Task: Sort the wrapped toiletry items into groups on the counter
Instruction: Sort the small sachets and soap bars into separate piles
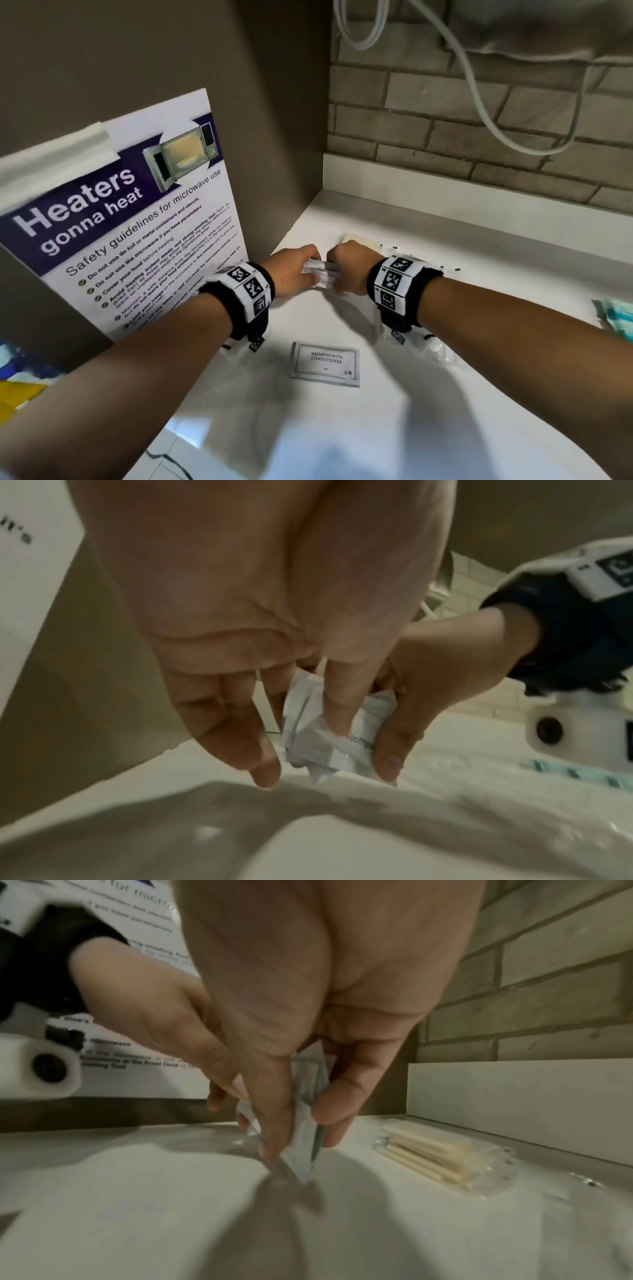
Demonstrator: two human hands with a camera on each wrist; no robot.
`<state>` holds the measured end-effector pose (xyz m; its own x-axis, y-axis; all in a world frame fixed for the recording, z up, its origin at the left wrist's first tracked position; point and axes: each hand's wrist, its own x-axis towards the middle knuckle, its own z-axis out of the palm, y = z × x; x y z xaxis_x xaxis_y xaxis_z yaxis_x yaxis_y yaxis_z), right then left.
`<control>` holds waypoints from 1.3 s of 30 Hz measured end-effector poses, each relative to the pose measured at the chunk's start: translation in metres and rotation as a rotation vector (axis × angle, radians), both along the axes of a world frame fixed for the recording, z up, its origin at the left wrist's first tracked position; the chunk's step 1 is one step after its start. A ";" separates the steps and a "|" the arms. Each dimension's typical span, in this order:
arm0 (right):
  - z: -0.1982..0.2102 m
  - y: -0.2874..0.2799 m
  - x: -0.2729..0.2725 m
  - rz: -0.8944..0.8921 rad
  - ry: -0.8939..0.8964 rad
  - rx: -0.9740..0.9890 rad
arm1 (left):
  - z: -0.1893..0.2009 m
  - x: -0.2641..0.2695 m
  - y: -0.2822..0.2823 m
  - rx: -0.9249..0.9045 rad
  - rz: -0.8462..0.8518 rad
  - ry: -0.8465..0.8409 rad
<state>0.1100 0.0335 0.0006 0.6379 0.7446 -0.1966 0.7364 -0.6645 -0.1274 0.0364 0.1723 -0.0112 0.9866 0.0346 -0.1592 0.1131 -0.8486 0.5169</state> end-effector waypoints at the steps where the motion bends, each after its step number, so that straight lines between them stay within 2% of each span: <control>1: -0.004 0.002 -0.001 0.022 -0.008 -0.016 | 0.000 0.000 -0.001 0.111 -0.027 0.032; 3: -0.013 0.004 -0.004 0.069 -0.020 -0.063 | -0.001 -0.001 -0.004 0.271 -0.068 0.076; 6: -0.028 0.003 -0.010 0.054 -0.017 -0.116 | -0.007 -0.003 -0.007 0.335 -0.110 0.120; 9: -0.034 0.000 -0.013 0.014 -0.051 -0.138 | -0.011 -0.003 -0.010 0.323 -0.123 0.120; 14: -0.045 0.002 -0.032 -0.053 -0.136 0.034 | -0.016 -0.007 -0.015 0.295 -0.098 0.178; 16: -0.039 0.004 -0.035 -0.078 -0.082 -0.006 | -0.018 -0.008 -0.018 0.329 -0.113 0.227; 18: -0.031 0.003 -0.029 -0.038 0.051 -0.132 | -0.019 -0.009 -0.021 0.357 -0.121 0.237; 20: -0.025 -0.001 -0.021 -0.002 0.108 -0.175 | -0.021 -0.008 -0.022 0.334 -0.105 0.227; 25: -0.014 -0.009 -0.012 0.029 0.094 -0.121 | -0.022 -0.004 -0.014 0.313 -0.073 0.181; 31: -0.014 -0.009 -0.016 -0.043 0.121 -0.081 | -0.025 -0.004 -0.016 0.280 -0.090 0.206; 36: -0.017 -0.008 -0.018 -0.065 0.114 -0.095 | -0.025 -0.002 -0.017 0.246 -0.074 0.311; 39: -0.015 -0.008 -0.017 -0.092 0.135 -0.091 | -0.024 -0.002 -0.015 0.207 -0.066 0.280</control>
<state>0.0925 0.0254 -0.0146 0.6659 0.6592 -0.3494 0.6519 -0.7418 -0.1573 0.0346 0.1572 -0.0357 0.9070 0.0324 -0.4199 0.1676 -0.9424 0.2895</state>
